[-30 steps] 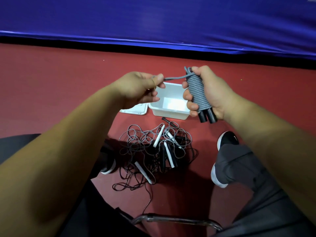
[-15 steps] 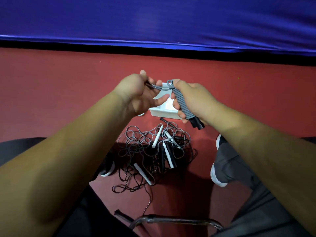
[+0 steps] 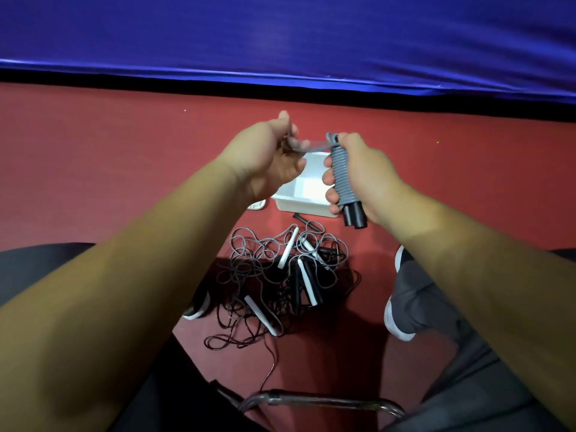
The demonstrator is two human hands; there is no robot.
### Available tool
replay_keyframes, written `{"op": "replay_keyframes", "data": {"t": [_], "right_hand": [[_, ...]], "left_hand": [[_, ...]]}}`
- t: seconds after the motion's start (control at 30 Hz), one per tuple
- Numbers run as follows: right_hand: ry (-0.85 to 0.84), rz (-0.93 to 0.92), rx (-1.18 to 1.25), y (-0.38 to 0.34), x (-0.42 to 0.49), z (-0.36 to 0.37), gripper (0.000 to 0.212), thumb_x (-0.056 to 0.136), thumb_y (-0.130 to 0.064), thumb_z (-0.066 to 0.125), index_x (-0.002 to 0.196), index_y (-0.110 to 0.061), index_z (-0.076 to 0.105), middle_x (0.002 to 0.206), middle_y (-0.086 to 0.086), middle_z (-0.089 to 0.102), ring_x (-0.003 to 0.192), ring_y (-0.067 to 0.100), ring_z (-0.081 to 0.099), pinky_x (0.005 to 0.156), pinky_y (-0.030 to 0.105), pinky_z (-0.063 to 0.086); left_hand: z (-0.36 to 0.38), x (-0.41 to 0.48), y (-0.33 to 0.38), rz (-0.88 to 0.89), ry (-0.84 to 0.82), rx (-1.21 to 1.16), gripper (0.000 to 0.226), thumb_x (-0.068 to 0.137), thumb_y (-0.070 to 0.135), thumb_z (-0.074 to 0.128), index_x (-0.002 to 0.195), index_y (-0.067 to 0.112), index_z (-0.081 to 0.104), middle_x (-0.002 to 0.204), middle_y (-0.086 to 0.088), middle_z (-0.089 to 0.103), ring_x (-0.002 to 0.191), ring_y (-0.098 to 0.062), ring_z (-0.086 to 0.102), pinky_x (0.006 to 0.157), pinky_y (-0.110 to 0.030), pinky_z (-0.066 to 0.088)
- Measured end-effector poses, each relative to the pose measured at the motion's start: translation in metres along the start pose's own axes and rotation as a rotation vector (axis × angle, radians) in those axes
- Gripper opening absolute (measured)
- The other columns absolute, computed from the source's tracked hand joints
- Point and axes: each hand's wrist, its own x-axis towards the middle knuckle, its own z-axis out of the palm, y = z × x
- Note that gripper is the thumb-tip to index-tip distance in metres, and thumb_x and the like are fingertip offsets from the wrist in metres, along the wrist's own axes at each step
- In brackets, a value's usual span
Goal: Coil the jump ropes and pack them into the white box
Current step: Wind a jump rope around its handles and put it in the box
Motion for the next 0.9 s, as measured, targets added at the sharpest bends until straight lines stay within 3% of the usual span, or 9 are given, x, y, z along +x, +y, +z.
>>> {"op": "replay_keyframes", "data": {"t": [0.1, 0.17, 0.23, 0.3, 0.37, 0.6, 0.77, 0.83, 0.9], "right_hand": [[0.022, 0.01, 0.09, -0.007, 0.004, -0.012, 0.04, 0.103, -0.051, 0.047, 0.096, -0.013, 0.058, 0.066, 0.007, 0.058, 0.047, 0.022, 0.048, 0.051, 0.032, 0.047], [0.033, 0.004, 0.086, -0.01, 0.005, -0.018, 0.039, 0.103, -0.05, 0.048, 0.096, -0.013, 0.058, 0.067, 0.007, 0.059, 0.047, 0.022, 0.049, 0.051, 0.032, 0.047], [0.025, 0.005, 0.07, -0.009, 0.004, -0.02, 0.04, 0.103, -0.051, 0.048, 0.097, -0.013, 0.059, 0.068, 0.007, 0.059, 0.047, 0.022, 0.049, 0.051, 0.032, 0.047], [0.008, 0.005, 0.029, -0.007, 0.004, -0.02, 0.041, 0.102, -0.052, 0.05, 0.097, -0.013, 0.06, 0.067, 0.006, 0.059, 0.047, 0.023, 0.049, 0.05, 0.031, 0.047], [-0.005, -0.006, -0.007, -0.007, 0.003, -0.02, 0.041, 0.101, -0.052, 0.053, 0.096, -0.013, 0.062, 0.067, 0.006, 0.059, 0.046, 0.024, 0.049, 0.049, 0.031, 0.047], [0.038, -0.01, -0.015, -0.009, 0.006, -0.025, 0.04, 0.1, -0.051, 0.054, 0.099, -0.012, 0.064, 0.068, 0.006, 0.06, 0.046, 0.024, 0.05, 0.048, 0.032, 0.048], [0.0, -0.002, 0.001, -0.005, 0.005, -0.023, 0.041, 0.102, -0.052, 0.052, 0.098, -0.013, 0.063, 0.068, 0.006, 0.06, 0.046, 0.024, 0.05, 0.05, 0.032, 0.048], [-0.037, 0.003, 0.019, -0.007, 0.005, -0.023, 0.041, 0.102, -0.052, 0.051, 0.096, -0.014, 0.062, 0.069, 0.006, 0.059, 0.047, 0.024, 0.049, 0.051, 0.032, 0.047], [-0.113, 0.024, 0.035, -0.009, 0.002, -0.023, 0.041, 0.103, -0.053, 0.049, 0.093, -0.015, 0.06, 0.068, 0.005, 0.057, 0.047, 0.023, 0.047, 0.051, 0.031, 0.046]], "left_hand": [[-0.004, -0.008, -0.001, -0.051, -0.108, 0.332, 0.034, 0.107, 0.048, 0.053, 0.086, 0.023, 0.06, 0.103, -0.007, 0.057, 0.102, -0.03, 0.069, 0.091, -0.043, 0.062], [-0.005, -0.012, -0.005, -0.062, -0.147, 0.441, 0.033, 0.107, 0.047, 0.053, 0.087, 0.022, 0.058, 0.102, -0.008, 0.056, 0.086, -0.026, 0.072, 0.08, -0.039, 0.065], [-0.002, -0.016, -0.006, -0.05, -0.194, 0.422, 0.036, 0.108, 0.047, 0.053, 0.08, 0.024, 0.05, 0.083, -0.001, 0.052, 0.059, -0.013, 0.057, 0.06, -0.029, 0.058], [-0.001, -0.017, -0.002, -0.054, -0.204, 0.306, 0.045, 0.106, 0.053, 0.052, 0.072, 0.026, 0.04, 0.069, 0.004, 0.039, 0.052, -0.01, 0.034, 0.054, -0.023, 0.043], [-0.002, -0.015, 0.004, -0.032, -0.177, 0.215, 0.051, 0.104, 0.057, 0.054, 0.068, 0.025, 0.038, 0.066, 0.003, 0.035, 0.052, -0.011, 0.028, 0.053, -0.023, 0.039], [-0.013, -0.01, 0.001, 0.104, -0.085, 0.5, 0.025, 0.101, 0.025, 0.071, 0.09, 0.003, 0.066, 0.075, -0.008, 0.063, 0.061, -0.012, 0.057, 0.071, -0.027, 0.064], [-0.018, -0.007, -0.001, 0.134, -0.037, 0.525, 0.03, 0.09, 0.0, 0.08, 0.108, 0.001, 0.056, 0.08, -0.016, 0.068, 0.072, -0.023, 0.071, 0.076, -0.035, 0.066], [-0.021, -0.008, 0.0, 0.218, -0.068, 0.695, 0.038, 0.089, -0.002, 0.08, 0.117, 0.005, 0.055, 0.078, -0.013, 0.068, 0.071, -0.024, 0.074, 0.074, -0.038, 0.067], [-0.024, -0.007, 0.002, 0.343, -0.098, 1.06, 0.033, 0.092, 0.008, 0.079, 0.121, 0.011, 0.064, 0.071, -0.002, 0.069, 0.072, -0.022, 0.077, 0.078, -0.04, 0.066]]}}
